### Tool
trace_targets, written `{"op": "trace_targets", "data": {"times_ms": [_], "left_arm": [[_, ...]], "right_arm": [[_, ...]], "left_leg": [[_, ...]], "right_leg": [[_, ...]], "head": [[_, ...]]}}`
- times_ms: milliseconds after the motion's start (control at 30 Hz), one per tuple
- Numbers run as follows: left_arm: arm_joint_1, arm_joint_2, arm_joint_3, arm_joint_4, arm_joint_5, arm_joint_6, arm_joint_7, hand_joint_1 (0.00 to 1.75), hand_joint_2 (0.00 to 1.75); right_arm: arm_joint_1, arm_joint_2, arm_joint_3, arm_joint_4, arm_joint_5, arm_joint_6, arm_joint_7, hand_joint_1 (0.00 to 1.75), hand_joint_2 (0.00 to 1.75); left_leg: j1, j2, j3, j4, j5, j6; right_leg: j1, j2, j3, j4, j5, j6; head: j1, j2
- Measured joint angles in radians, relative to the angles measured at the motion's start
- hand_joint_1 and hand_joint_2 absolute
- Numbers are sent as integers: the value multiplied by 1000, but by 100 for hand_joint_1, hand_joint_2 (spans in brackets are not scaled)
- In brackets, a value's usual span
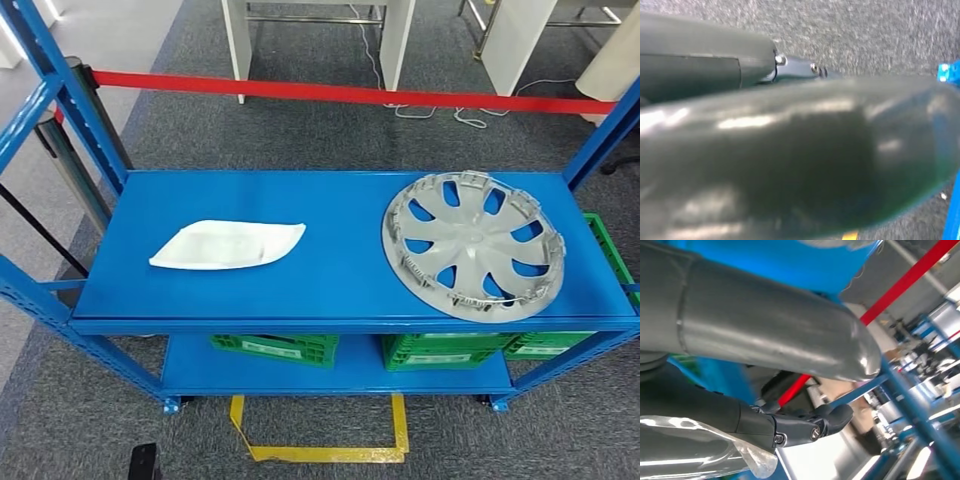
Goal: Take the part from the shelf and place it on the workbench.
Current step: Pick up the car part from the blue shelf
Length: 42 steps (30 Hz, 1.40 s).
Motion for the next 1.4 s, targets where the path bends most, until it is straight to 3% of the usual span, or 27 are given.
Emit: {"op": "trace_targets", "data": {"times_ms": [67, 100, 133, 167, 200, 267, 300, 400, 467, 567, 600, 633, 667, 767, 833, 967, 1067, 1100, 1133, 1167, 1200, 1267, 1333, 1400], "left_arm": [[-1, -1, 0, 1, -4, -1, 0, 0, 0], [-1, -2, 0, 1, -5, -2, 0, 0, 0], [-1, -2, 0, 2, -5, -2, 0, 0, 0], [-1, -2, 0, 3, -5, -2, 0, 0, 0], [-1, -3, 0, 3, -6, -2, 0, 0, 0], [-3, -3, 1, 4, -6, -1, 0, 0, 0], [-3, -3, 1, 4, -6, 0, 0, 0, 0], [-4, -3, 2, 6, -9, 3, 0, 0, 0], [-6, -2, 2, 6, -14, 2, 0, 0, 0], [-8, -2, 2, 7, -23, -4, 1, 0, 0], [-8, -2, 2, 7, -24, -5, 1, 0, 0], [-8, -2, 2, 7, -25, -6, 1, 0, 0], [-8, -2, 2, 7, -25, -6, 2, 0, 0], [-9, 0, 2, 7, -28, -7, 2, 0, 0], [-11, 1, 2, 7, -33, -8, 3, 0, 0], [-14, 0, 2, 7, -43, -8, 14, 0, 0], [-18, 0, 2, 7, -45, -6, 20, 0, 0], [-18, 0, 2, 7, -45, -6, 21, 0, 0], [-18, 0, 2, 7, -45, -6, 22, 0, 0], [-18, -1, 2, 7, -46, -5, 24, 0, 0], [-18, -1, 2, 7, -47, -6, 26, 0, 0], [-19, -1, 2, 7, -49, -6, 31, 0, 0], [-21, -1, 2, 7, -51, -6, 33, 0, 0], [-22, -1, 2, 8, -55, -4, 34, 0, 0]], "right_arm": [[-12, -2, 33, 17, 6, 0, -3, 0, 0], [-12, -2, 48, 23, 8, 0, -4, 0, 0], [-11, -2, 61, 28, 9, -1, -4, 0, 0], [-12, -3, 71, 31, 10, -1, -5, 0, 0], [-13, -3, 79, 34, 11, -2, -6, 0, 0], [-15, -5, 94, 40, 11, -4, -7, 0, 0], [-15, -6, 101, 42, 11, -4, -8, 0, 0], [-14, -7, 122, 47, 10, 1, -21, 0, 0], [-19, -7, 140, 47, 10, 14, -38, 0, 0], [-30, -7, 181, 47, 14, 36, -55, 0, 0], [-33, -7, 193, 47, 14, 40, -57, 0, 0], [-35, -6, 204, 47, 15, 43, -58, 0, 0], [-36, -6, 213, 47, 14, 44, -59, 0, 0], [-48, -5, 238, 48, 9, 56, -65, 0, 0], [-58, -3, 264, 48, 7, 81, -73, 0, 0], [-78, 0, 367, 46, 12, 152, -85, 0, 0], [-108, 4, 462, 46, 20, 171, -72, 0, 0], [-114, 7, 492, 47, 23, 173, -67, 0, 0], [-118, 10, 518, 48, 24, 173, -64, 0, 0], [-124, 13, 543, 50, 25, 174, -63, 0, 0], [-134, 15, 568, 54, 26, 174, -62, 0, 0], [-162, 21, 616, 62, 34, 171, -59, 0, 0], [-190, 30, 667, 76, 64, 153, -46, 0, 0], [-209, 39, 717, 93, 132, 104, -9, 0, 0]], "left_leg": [[0, -2, 0, 1, -1, 2], [0, -3, 1, 1, -2, 3], [0, -4, 2, 2, -4, 2], [0, -6, 4, 3, -6, 1], [0, -7, 7, 5, -10, -2], [-3, -8, 7, 9, -15, -10], [-4, -9, 5, 11, -16, -15], [-5, -9, 1, 14, -19, -28], [-4, -9, -13, 50, -46, -39], [-3, -8, -97, 233, -133, -47], [-3, -8, -123, 285, -148, -47], [-3, -8, -133, 303, -143, -45], [-3, -8, -125, 281, -118, -41], [-8, -8, -40, 89, -21, -19], [-12, -7, -11, 21, -8, -13], [-3, -6, -2, 0, 0, -5], [0, -5, 0, -6, 3, 0], [0, -5, 0, -5, 3, 0], [0, -5, 0, -5, 2, 0], [0, -6, 0, -5, 2, -1], [0, -7, 1, -4, 1, -2], [-1, -8, 2, -1, -2, -8], [-4, -8, -2, 3, -4, -17], [-5, -8, -5, 6, -3, -26]], "right_leg": [[-1, 0, -74, 135, -46, 7], [-1, 0, -98, 168, -45, 9], [-2, 0, -103, 162, -24, 9], [-3, 0, -87, 114, 15, 8], [-4, -1, -58, 39, 59, 8], [-3, 0, -2, -79, 103, 2], [-2, 1, 11, -105, 106, -3], [0, 3, 14, -109, 102, -24], [-3, 2, 17, -112, 103, -36], [-2, 1, 19, -113, 102, -47], [-1, 0, 20, -113, 101, -47], [0, 0, 21, -112, 101, -48], [2, 0, 22, -112, 100, -48], [8, 1, 27, -111, 98, -47], [10, 2, 24, -111, 98, -40], [10, 2, 12, -97, 84, -20], [6, 1, -67, 66, 2, -5], [4, 1, -98, 128, -19, -1], [3, 0, -114, 159, -22, 1], [2, 0, -113, 154, -6, 2], [1, 0, -93, 109, 26, 2], [1, -1, -24, -28, 89, -1], [4, 0, 19, -106, 105, -11], [6, 2, 24, -115, 99, -25]], "head": [[3, 0], [3, 0], [3, 0], [3, 0], [3, 0], [4, 0], [4, 0], [4, 0], [3, 0], [2, 0], [2, 0], [2, 0], [2, 0], [3, 0], [3, 0], [7, 0], [16, 0], [17, 0], [17, 0], [17, 0], [17, 0], [17, 0], [16, 0], [15, 0]]}}
